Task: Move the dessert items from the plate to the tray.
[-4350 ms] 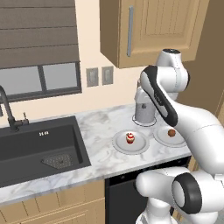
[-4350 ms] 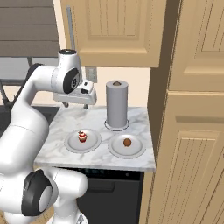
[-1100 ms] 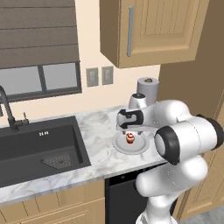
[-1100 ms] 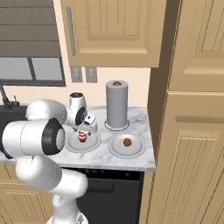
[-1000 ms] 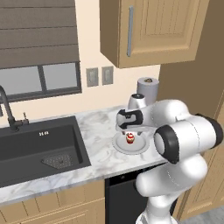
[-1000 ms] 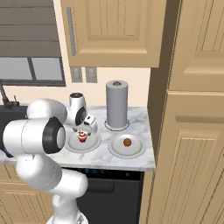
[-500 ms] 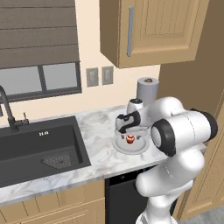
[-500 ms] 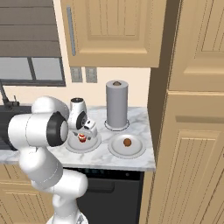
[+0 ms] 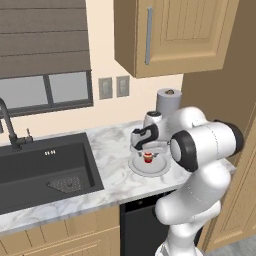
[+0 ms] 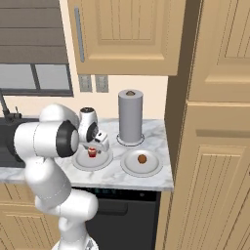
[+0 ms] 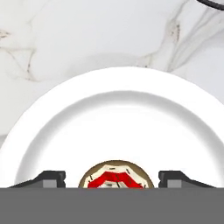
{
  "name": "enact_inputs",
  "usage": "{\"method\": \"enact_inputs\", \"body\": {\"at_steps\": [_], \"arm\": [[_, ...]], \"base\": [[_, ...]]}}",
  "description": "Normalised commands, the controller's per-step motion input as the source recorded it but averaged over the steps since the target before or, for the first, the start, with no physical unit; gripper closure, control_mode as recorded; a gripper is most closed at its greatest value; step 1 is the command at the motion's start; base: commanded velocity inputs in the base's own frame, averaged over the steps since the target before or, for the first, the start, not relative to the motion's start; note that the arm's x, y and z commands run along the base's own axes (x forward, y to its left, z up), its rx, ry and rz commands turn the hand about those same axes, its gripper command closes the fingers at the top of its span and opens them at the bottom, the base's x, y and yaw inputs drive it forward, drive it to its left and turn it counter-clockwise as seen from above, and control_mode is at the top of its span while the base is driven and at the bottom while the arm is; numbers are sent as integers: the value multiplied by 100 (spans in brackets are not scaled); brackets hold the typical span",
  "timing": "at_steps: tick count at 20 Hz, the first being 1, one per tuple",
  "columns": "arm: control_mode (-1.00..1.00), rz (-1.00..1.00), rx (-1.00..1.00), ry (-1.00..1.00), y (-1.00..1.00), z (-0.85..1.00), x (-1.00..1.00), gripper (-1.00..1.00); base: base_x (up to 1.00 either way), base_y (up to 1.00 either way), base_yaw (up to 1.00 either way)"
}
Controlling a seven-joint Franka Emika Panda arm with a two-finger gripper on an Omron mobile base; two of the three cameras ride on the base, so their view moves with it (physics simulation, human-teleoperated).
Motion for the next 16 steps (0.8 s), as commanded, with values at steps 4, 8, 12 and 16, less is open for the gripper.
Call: {"method": "enact_inputs", "body": {"at_steps": [4,8,12,16], "arm": [[-100,0,0,4,8,-23,-2,100],[-100,-2,1,8,7,-22,-15,100],[-100,-4,0,-3,6,-2,-29,100],[-100,-6,0,-22,6,2,-46,100]], "base": [[0,0,0],[0,0,0],[0,0,0],[0,0,0]]}}
